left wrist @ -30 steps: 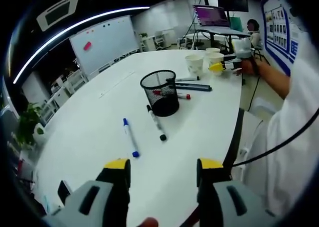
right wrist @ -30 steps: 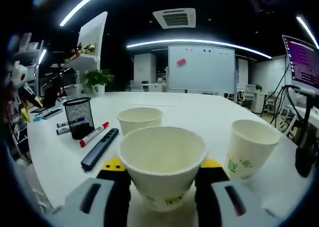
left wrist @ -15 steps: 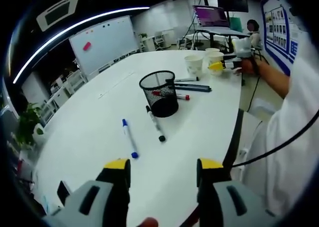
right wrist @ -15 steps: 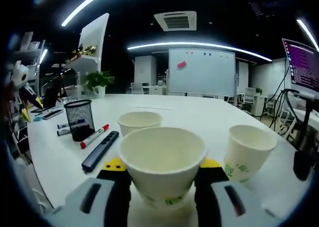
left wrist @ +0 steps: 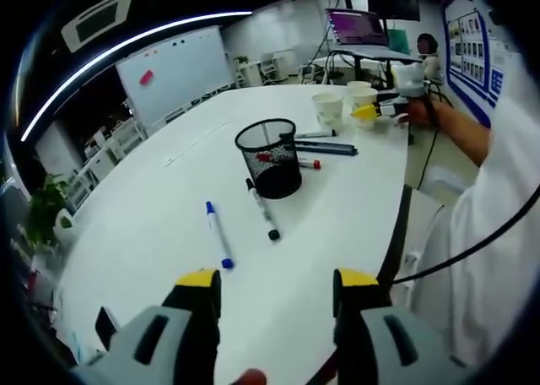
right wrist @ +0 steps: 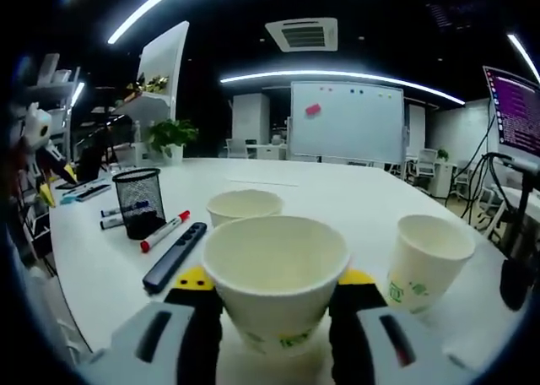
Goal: Place the scattered laser pointers and whiteboard markers into the pen holder and stack the scattered paper cups together
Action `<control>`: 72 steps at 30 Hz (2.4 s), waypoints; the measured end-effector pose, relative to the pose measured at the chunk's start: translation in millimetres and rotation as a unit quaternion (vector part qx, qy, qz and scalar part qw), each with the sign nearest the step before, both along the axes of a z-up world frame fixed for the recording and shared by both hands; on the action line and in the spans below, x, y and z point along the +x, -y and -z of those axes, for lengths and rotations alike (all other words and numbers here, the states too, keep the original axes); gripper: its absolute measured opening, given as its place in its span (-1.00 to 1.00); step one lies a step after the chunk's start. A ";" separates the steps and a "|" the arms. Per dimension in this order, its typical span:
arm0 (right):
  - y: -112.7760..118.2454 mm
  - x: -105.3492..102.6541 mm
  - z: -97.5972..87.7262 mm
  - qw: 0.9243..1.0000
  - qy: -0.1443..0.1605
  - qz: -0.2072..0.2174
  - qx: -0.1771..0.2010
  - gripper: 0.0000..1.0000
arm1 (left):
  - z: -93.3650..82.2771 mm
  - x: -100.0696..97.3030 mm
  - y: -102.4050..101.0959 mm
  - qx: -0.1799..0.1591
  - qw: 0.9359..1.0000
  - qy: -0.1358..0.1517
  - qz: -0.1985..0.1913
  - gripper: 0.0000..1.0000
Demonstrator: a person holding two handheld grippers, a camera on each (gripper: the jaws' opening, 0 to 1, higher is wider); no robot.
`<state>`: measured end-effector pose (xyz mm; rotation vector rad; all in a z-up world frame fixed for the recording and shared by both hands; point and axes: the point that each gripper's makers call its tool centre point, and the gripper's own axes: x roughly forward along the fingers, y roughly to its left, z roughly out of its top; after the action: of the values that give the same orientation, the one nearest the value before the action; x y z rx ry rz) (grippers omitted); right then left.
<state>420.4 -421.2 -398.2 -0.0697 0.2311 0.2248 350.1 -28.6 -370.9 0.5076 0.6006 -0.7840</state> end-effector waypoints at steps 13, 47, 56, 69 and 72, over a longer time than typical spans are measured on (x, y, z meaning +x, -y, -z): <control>3.0 -0.1 1.1 1.000 0.001 0.007 -0.009 0.00 | 3.6 -1.0 -1.3 -0.001 1.000 -0.004 -0.004 0.09; 12.5 4.1 -32.9 0.997 0.073 0.031 -0.009 0.00 | 7.4 -1.0 -3.4 0.006 1.000 -0.010 -0.008 0.09; 9.3 5.7 -43.5 0.996 0.088 0.026 0.000 0.00 | 7.3 0.4 -3.6 0.002 1.000 -0.011 -0.008 0.09; 12.1 6.8 -54.5 0.993 0.114 0.028 0.009 0.00 | 6.9 -0.4 -1.0 0.005 1.000 -0.010 -0.006 0.09; 12.5 6.4 -60.3 0.991 0.127 0.029 0.020 0.00 | 6.8 -0.3 -1.2 0.006 1.000 -0.010 -0.006 0.09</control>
<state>426.8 -433.7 -337.9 -0.0508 -0.0243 0.1608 349.8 -27.4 -377.7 0.5076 0.6275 -0.7764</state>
